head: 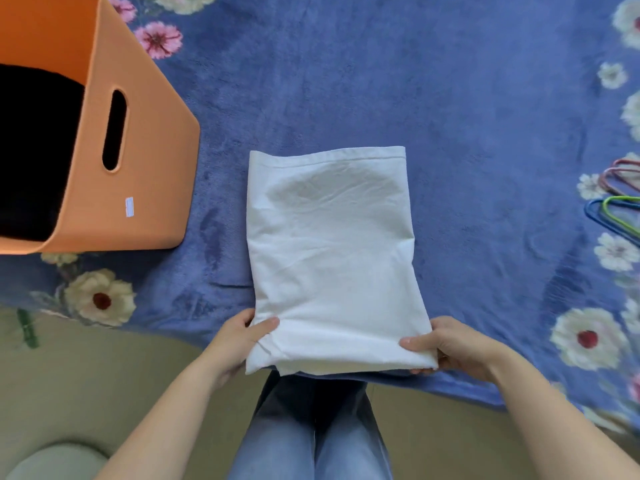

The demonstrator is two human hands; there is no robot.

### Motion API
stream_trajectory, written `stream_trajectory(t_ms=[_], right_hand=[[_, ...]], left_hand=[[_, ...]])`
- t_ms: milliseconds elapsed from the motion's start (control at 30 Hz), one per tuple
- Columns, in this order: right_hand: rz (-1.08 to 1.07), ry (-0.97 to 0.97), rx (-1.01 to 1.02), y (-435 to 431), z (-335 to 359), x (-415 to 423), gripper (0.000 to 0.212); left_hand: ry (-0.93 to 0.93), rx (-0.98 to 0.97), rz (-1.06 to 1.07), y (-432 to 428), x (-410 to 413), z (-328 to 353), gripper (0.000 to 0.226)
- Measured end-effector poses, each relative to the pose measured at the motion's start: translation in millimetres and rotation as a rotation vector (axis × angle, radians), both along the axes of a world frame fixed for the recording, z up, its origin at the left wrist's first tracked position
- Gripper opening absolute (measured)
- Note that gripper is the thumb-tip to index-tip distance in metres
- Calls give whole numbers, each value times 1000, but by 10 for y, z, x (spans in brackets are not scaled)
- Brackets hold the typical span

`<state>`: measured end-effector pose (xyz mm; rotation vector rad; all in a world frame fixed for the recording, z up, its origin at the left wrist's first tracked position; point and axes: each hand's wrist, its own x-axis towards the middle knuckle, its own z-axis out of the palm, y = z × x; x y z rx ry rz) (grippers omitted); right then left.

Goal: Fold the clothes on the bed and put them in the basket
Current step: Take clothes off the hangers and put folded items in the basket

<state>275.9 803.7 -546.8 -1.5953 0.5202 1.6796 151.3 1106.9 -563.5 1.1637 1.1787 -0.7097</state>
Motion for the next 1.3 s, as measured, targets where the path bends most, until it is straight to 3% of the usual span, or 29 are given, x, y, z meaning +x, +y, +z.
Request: stream_trajectory(t_ms=[133, 200, 300, 400, 467, 533, 600, 667, 800, 900, 1067, 1233, 1300], right_hand=[[-142, -173, 97, -15, 274, 303, 67], [-256, -230, 174, 53, 381, 496, 56], [-388, -259, 240, 271, 439, 829, 29], [-653, -236, 296, 542, 414, 1179, 40], [-736, -276, 308, 711, 349, 1386, 35], [-706, -400, 193, 841, 188, 1493, 17], [-496, -624, -60, 904, -52, 1503, 5], [-243, -811, -265, 908, -261, 1421, 14], [-127, -911, -342, 938, -431, 1255, 32], [-150, -1047, -348, 988, -473, 1217, 29], [-206, -1266, -287, 1080, -389, 1301, 27], [-74, -1109, -436, 1121, -602, 1467, 32], [-80, -1072, -474, 1111, -668, 1476, 31]], left_hand=[[-40, -65, 182, 11, 115, 167, 51], [-99, -97, 291, 104, 258, 272, 65], [-133, -195, 484, 280, 606, 497, 36], [-104, -200, 638, 431, 997, 474, 27], [-161, -180, 729, 517, 1241, 420, 25], [-210, -80, 707, 529, 1418, 352, 27], [-187, 236, 478, 476, 1471, 195, 24], [-199, 553, 167, 383, 1431, 25, 25], [-228, 784, -114, 196, 1302, -250, 31], [-334, 933, -25, 68, 1326, -271, 27], [-485, 1009, 179, 69, 1457, -218, 28], [-362, 983, 143, 247, 1562, -469, 33], [-301, 1005, 158, 294, 1565, -494, 22]])
